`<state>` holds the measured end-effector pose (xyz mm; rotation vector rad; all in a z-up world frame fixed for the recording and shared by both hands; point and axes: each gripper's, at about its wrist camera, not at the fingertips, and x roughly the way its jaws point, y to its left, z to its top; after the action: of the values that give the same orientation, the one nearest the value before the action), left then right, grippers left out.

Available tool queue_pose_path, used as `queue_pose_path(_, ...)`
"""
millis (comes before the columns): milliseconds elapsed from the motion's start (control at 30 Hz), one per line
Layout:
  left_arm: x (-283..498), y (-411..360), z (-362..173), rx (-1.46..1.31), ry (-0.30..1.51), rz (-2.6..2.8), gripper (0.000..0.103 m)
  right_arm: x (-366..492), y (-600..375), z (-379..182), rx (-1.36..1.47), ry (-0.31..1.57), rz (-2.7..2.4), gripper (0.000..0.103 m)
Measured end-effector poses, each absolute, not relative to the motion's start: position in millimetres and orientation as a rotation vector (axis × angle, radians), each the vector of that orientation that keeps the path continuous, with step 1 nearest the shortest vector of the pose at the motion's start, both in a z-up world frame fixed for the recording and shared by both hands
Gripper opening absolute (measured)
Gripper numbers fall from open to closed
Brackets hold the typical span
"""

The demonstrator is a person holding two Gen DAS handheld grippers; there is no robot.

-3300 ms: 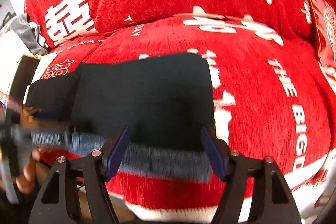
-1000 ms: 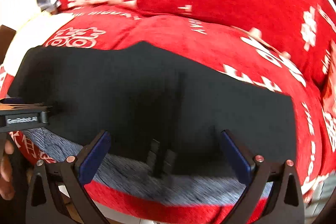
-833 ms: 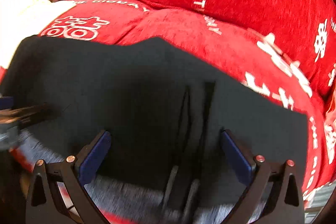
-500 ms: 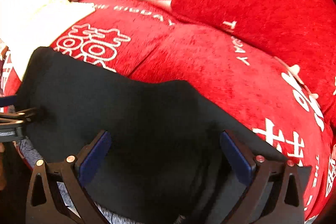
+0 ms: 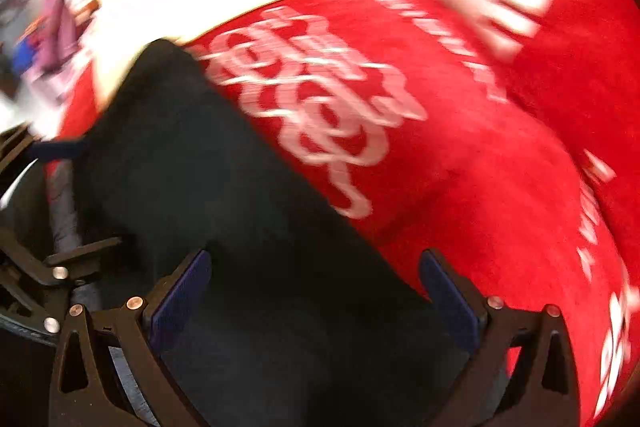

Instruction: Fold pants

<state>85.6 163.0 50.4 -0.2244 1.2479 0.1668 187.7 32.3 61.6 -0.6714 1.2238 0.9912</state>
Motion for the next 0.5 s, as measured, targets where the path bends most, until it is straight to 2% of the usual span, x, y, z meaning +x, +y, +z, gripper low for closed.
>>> queue_pose_path(267,78,174,54,-0.195,1.243,0.116,0.103,173,90,41,-0.763,1.344,1.291,0.103)
queue_pose_path(333,75,177,56,-0.188,1.241,0.093,0.103,163,98,44,-0.808,1.312,1.313,0.097)
queue_pose_path(400,72,184,58,-0.184,1.230,0.073,0.103,155,99,53,-0.835,1.303,1.330,0.074)
queue_pose_path(433,70,188,58,-0.186,1.223,0.063,0.103,151,98,58,-0.863,1.287,1.324,0.068)
queue_pose_path(500,62,197,61,-0.193,1.215,0.056,0.103,146,96,66,-0.904,1.249,1.315,0.044)
